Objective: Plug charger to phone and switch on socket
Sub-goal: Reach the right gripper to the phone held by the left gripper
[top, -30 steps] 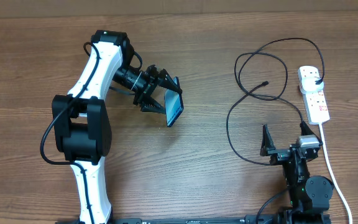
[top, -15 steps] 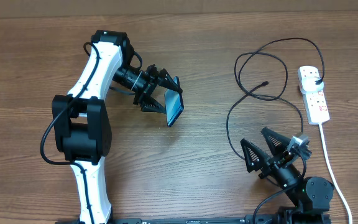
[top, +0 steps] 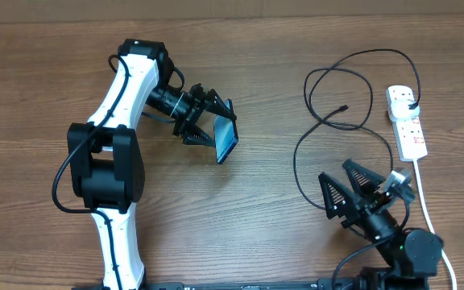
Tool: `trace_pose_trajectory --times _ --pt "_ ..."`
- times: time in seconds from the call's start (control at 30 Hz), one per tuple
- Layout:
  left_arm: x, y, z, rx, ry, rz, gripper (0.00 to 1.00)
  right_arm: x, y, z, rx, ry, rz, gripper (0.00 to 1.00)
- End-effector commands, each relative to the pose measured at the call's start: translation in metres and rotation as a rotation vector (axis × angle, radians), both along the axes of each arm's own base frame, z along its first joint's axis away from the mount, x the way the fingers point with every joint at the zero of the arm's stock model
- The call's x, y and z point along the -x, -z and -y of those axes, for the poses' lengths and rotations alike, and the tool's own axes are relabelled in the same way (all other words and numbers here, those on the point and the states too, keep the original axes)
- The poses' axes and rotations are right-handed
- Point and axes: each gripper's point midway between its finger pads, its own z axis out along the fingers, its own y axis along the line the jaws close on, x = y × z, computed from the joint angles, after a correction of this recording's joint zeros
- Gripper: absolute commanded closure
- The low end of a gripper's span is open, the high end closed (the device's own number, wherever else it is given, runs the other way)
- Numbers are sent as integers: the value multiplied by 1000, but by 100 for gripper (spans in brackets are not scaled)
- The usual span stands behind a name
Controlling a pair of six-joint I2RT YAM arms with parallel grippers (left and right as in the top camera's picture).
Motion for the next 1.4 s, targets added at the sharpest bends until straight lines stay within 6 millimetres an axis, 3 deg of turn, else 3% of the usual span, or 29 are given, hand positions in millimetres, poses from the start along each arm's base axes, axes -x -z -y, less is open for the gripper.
trace_pose_trajectory --times 0.0,0.2,0.27,0.3,0.43,0.57,0.73,0.8,0.93,1.13,1.23,1.37 --pt "-6 -13 5 60 -13 35 28 1 -58 -3 2 -23 34 0" --pt "-6 -13 5 61 -12 39 27 -21 -114 -21 -1 -110 -39 1" --pt "-6 -13 5 61 -12 38 28 -26 -127 -34 0 -162 -90 1" --pt "-6 -13 5 61 -12 38 28 -31 -133 -51 5 -217 -165 1" --pt "-6 -13 5 61 -13 38 27 -41 -136 -85 21 -323 -253 0" --pt "-6 -13 5 61 -12 40 27 -53 -122 -109 20 -400 -296 0" --pt "-8 -12 6 63 -12 53 27 -78 -100 -119 16 -407 -354 0" --pt "-8 -12 6 63 -12 53 27 -83 -92 -123 20 -414 -376 5" --pt "-8 -12 6 63 -12 54 27 -79 -69 -125 35 -365 -484 0" --pt "-8 -12 6 63 -12 54 27 -58 -27 -121 161 -75 -640 0" --pt "-9 -12 6 63 -12 55 27 -57 -19 -125 241 63 -592 0" --pt "-9 -12 6 64 -12 58 27 -61 -18 -147 254 68 -541 0"
